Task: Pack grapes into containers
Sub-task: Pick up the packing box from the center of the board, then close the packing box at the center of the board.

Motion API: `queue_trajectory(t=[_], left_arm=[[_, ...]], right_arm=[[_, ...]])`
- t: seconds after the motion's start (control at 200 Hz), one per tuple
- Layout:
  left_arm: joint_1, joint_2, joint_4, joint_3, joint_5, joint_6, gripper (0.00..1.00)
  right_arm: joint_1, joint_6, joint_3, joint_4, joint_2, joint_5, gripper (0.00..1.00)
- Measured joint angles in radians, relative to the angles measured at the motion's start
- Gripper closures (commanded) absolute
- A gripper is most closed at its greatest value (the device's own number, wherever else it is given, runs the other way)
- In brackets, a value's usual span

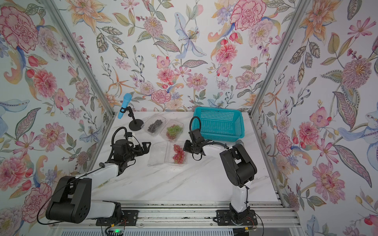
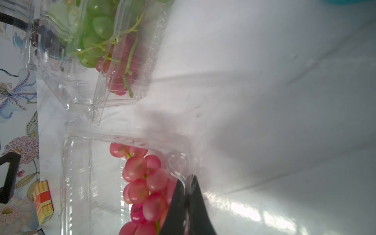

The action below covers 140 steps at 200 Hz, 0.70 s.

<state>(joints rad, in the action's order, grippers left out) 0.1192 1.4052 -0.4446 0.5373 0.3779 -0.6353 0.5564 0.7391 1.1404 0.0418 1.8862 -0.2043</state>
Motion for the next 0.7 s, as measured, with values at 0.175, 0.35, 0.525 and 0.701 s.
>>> queue_trajectory(t=[0.175, 0.35, 0.525, 0.701], left_arm=[[-0.022, 0.048, -0.093, -0.008, 0.084, -0.045, 0.0], [-0.023, 0.048, -0.149, -0.008, 0.134, -0.072, 0.0], [-0.03, 0.054, -0.182, -0.008, 0.173, -0.093, 0.0], [-0.034, 0.079, -0.253, -0.008, 0.233, -0.137, 0.0]], right_arm=[[-0.002, 0.0, -0.008, -0.031, -0.023, -0.063, 1.0], [-0.007, -0.001, -0.01, -0.049, -0.07, -0.107, 1.0], [-0.026, -0.002, -0.01, -0.063, -0.099, -0.129, 1.0], [-0.041, -0.009, -0.01, -0.065, -0.107, -0.138, 1.0]])
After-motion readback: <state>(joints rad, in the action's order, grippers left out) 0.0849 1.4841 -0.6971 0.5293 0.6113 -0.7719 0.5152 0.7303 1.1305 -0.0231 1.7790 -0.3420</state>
